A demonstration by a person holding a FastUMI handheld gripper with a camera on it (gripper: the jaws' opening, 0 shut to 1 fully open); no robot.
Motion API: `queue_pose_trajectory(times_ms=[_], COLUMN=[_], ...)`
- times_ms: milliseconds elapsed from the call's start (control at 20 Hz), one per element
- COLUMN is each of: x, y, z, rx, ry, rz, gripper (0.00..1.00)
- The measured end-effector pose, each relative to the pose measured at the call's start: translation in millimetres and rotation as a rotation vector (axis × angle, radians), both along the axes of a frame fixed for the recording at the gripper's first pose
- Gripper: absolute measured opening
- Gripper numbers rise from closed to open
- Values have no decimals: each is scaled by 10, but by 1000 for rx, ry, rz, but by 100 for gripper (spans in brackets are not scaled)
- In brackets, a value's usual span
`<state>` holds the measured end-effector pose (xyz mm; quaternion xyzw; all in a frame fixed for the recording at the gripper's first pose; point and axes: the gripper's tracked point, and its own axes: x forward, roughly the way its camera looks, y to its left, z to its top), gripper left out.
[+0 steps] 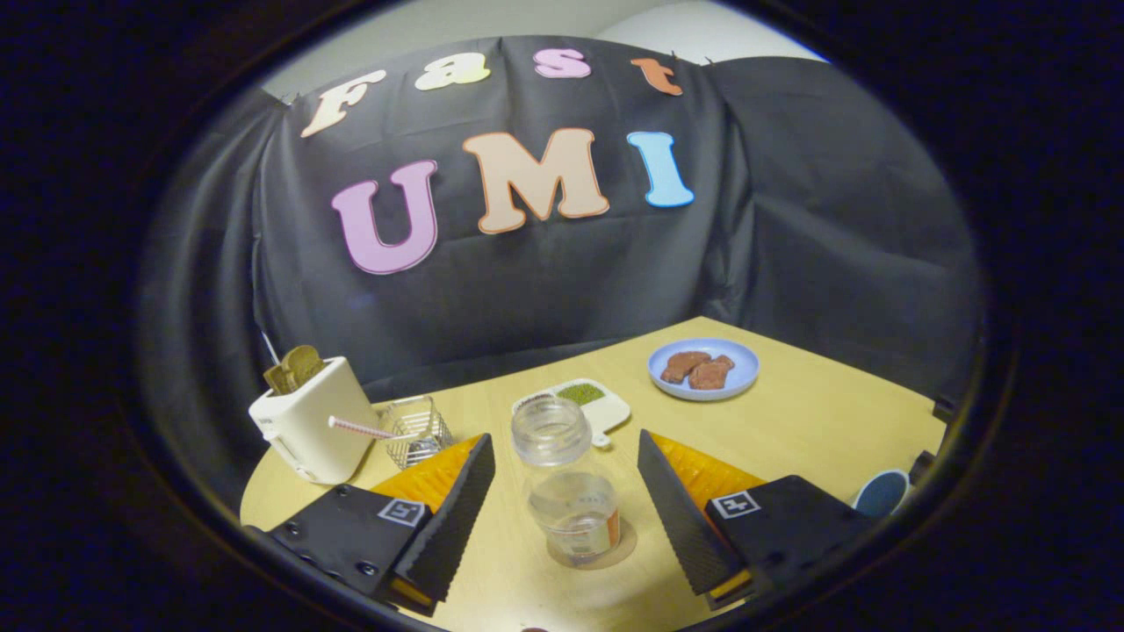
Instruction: Take the bottle from table, then pour the juice into the cup, finally place the bottle on the coaster
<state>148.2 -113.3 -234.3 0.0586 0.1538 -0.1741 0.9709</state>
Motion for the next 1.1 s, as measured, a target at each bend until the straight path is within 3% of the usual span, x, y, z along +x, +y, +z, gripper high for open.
queue_pose_trajectory(times_ms=[700, 1100], x=[-415, -658], y=[274, 197], z=[1669, 2310], rx=[-65, -76], ry=[-203, -270], rz=[169, 205], gripper=[100, 100])
